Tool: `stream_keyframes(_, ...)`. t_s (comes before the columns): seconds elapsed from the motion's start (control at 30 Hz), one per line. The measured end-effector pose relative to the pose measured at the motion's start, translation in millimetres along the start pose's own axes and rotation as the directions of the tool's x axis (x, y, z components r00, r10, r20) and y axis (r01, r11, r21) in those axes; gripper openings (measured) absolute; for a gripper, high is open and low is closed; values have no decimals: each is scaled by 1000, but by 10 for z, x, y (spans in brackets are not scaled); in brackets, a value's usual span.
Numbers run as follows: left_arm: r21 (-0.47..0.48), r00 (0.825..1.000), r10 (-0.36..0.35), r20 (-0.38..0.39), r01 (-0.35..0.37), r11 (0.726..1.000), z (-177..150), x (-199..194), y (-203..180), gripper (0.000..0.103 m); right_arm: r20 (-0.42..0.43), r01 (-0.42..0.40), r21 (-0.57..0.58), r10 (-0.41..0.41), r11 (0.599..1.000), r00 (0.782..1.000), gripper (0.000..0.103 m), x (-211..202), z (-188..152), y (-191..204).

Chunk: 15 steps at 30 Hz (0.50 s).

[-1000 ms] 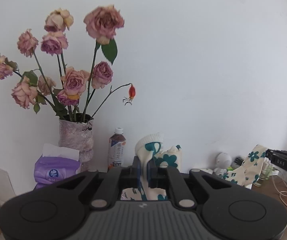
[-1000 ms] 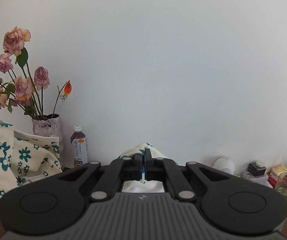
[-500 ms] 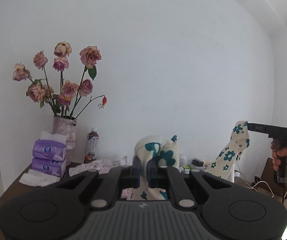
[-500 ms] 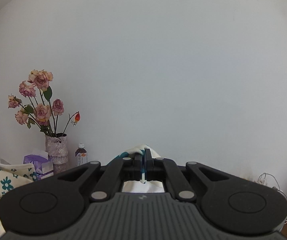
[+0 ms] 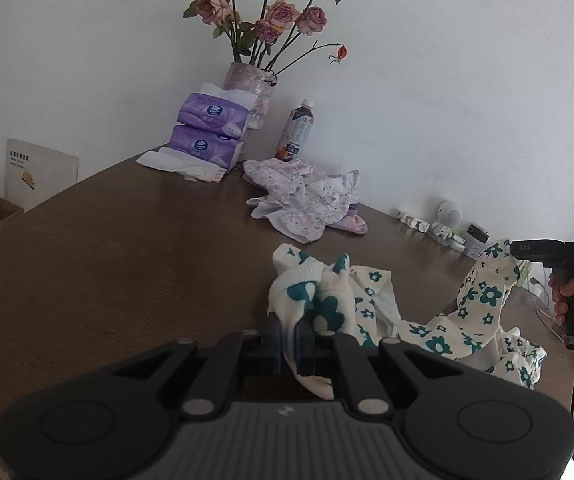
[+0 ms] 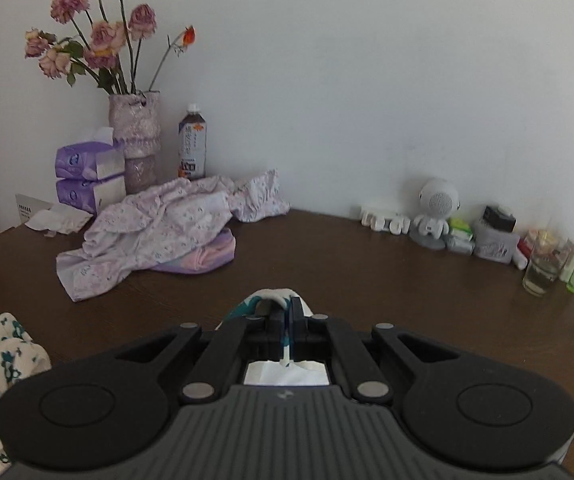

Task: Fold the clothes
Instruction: 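Lift the cream garment with both grippers and pull it off the pink cloth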

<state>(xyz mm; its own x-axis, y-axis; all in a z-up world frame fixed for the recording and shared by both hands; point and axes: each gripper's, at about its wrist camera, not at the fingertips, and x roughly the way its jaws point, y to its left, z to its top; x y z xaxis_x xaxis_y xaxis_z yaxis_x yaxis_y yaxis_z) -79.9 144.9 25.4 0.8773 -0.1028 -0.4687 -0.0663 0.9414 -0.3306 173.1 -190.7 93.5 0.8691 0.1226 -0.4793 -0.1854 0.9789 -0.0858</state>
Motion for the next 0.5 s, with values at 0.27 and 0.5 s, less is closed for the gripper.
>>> stream_keyframes(0.27, 10, 997, 39, -67, -38, 999, -60, 87, 17, 7, -119, 45, 55, -38, 997, 992, 1, 512, -318, -152)
stream_keyframes(0.5, -42, 993, 59, -103, -63, 997, 37, 65, 75, 38, -200, 50, 85, -33, 995, 979, 2, 672, -486, -320)
